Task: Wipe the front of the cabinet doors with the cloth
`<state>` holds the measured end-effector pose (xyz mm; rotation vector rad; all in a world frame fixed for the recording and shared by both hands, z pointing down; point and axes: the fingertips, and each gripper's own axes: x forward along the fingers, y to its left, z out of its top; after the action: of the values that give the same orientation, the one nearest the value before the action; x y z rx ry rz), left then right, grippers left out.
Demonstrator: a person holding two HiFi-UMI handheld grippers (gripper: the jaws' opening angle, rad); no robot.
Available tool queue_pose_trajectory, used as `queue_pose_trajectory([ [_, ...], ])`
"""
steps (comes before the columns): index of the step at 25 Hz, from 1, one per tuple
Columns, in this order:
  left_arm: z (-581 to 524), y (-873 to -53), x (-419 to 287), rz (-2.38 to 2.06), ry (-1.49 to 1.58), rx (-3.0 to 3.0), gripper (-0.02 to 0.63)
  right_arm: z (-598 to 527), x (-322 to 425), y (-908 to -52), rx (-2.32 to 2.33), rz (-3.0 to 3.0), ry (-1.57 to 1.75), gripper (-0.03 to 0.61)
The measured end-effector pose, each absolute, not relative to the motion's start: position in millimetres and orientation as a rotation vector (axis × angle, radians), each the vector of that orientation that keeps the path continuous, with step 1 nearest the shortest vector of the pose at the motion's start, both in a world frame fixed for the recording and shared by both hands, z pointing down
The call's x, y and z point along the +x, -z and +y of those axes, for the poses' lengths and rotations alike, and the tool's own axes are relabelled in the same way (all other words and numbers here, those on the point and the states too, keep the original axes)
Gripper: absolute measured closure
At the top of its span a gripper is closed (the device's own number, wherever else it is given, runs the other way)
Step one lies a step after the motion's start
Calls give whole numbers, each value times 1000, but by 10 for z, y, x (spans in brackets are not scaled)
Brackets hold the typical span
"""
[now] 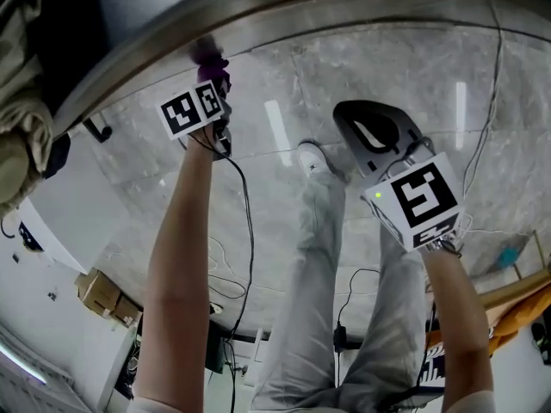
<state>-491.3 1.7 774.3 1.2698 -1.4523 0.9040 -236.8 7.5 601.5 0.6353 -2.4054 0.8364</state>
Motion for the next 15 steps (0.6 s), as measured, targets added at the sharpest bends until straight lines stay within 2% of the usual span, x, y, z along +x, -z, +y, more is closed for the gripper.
queue_pose_trajectory([
  [6,369,-7773,-4791,-1447,-966,1213,472,161,-2075,-6045,619,-2401,-835,551],
  [10,335,-7927,-4135,-1373,-994,1255,472,161,-1651,-6037,623,-2380,-821,551],
  [15,-9,-8200,-2986,-1248,-955,1392,472,131,-1084,-6171,681,-2338,-815,551],
])
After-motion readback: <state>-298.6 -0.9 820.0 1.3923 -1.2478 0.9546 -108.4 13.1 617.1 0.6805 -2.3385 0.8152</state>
